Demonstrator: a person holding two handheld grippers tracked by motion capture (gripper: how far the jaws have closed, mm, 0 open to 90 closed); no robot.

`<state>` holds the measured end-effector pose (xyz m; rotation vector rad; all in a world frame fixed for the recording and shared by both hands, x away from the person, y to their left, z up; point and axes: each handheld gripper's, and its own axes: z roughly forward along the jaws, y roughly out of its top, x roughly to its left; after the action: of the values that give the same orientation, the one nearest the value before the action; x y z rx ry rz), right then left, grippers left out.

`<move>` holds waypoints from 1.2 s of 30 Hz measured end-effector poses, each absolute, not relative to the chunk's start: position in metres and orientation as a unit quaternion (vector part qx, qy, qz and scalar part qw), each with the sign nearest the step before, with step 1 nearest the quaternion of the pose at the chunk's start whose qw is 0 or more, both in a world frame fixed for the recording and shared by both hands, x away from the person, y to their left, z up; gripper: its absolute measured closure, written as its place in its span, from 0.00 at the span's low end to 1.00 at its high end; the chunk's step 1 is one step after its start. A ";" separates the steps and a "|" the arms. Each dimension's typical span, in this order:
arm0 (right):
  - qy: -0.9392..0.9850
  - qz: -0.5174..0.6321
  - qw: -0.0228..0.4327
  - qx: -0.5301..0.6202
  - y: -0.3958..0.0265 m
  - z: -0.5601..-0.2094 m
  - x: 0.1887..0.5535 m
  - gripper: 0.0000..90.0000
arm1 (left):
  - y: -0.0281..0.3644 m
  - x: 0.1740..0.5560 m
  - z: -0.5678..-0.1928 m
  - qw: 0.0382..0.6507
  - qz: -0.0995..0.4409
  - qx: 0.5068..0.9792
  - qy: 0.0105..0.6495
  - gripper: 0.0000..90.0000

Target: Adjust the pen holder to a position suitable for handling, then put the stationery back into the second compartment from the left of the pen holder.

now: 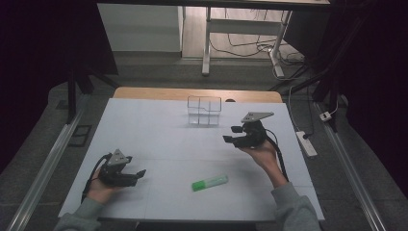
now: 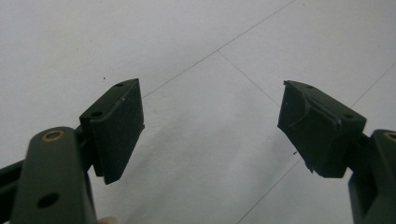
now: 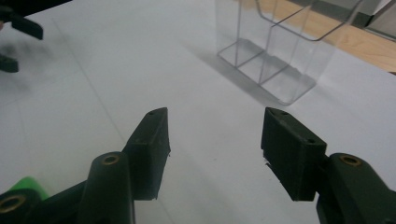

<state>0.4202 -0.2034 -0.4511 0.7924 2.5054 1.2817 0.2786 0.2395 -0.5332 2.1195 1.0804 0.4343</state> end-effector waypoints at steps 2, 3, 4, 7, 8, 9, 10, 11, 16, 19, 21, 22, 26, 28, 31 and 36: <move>0.857 0.432 0.105 0.261 -0.202 -0.452 0.416 0.44 | 0.239 0.278 -0.533 0.354 0.168 0.820 0.417 0.25; 0.859 0.431 0.102 0.257 -0.201 -0.452 0.413 0.44 | 0.239 0.278 -0.533 0.354 0.168 0.820 0.416 0.25; 0.862 0.427 0.103 0.252 -0.199 -0.452 0.411 0.43 | 0.239 0.278 -0.533 0.353 0.169 0.821 0.416 0.25; 0.866 0.427 0.097 0.240 -0.197 -0.450 0.405 0.43 | 0.239 0.277 -0.533 0.353 0.170 0.821 0.415 0.25; 0.866 0.427 0.097 0.240 -0.197 -0.450 0.405 0.43 | 0.239 0.277 -0.532 0.354 0.170 0.821 0.415 0.25; 0.869 0.428 0.086 0.234 -0.194 -0.450 0.403 0.42 | 0.239 0.277 -0.532 0.354 0.169 0.821 0.415 0.25; 0.872 0.426 0.084 0.227 -0.193 -0.450 0.401 0.42 | 0.239 0.277 -0.532 0.353 0.170 0.821 0.415 0.25; 0.876 0.422 0.083 0.220 -0.191 -0.450 0.400 0.42 | 0.239 0.277 -0.533 0.352 0.170 0.822 0.415 0.25; 0.886 0.412 0.073 0.201 -0.185 -0.453 0.396 0.42 | 0.239 0.278 -0.533 0.352 0.169 0.822 0.415 0.25; 0.887 0.411 0.067 0.200 -0.184 -0.453 0.396 0.42 | 0.239 0.278 -0.533 0.352 0.169 0.822 0.415 0.25; 0.889 0.409 0.065 0.197 -0.183 -0.455 0.395 0.42 | 0.239 0.278 -0.533 0.352 0.170 0.822 0.414 0.25; 0.890 0.407 0.063 0.195 -0.183 -0.455 0.395 0.42 | 0.239 0.278 -0.533 0.353 0.170 0.822 0.414 0.25; 0.897 0.400 0.056 0.182 -0.179 -0.456 0.392 0.42 | 0.239 0.278 -0.533 0.353 0.170 0.822 0.413 0.25; 0.900 0.397 0.051 0.175 -0.177 -0.457 0.391 0.42 | 0.239 0.278 -0.533 0.353 0.170 0.823 0.412 0.25; 0.911 0.380 0.044 0.152 -0.170 -0.458 0.389 0.42 | 0.239 0.278 -0.533 0.353 0.171 0.822 0.412 0.25; 0.921 0.366 0.036 0.131 -0.165 -0.459 0.386 0.42 | 0.239 0.277 -0.532 0.354 0.172 0.823 0.411 0.25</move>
<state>0.3858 -0.1645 -0.4586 0.4028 2.8283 1.1242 0.2769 0.2387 -0.5322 2.1269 1.0621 0.4453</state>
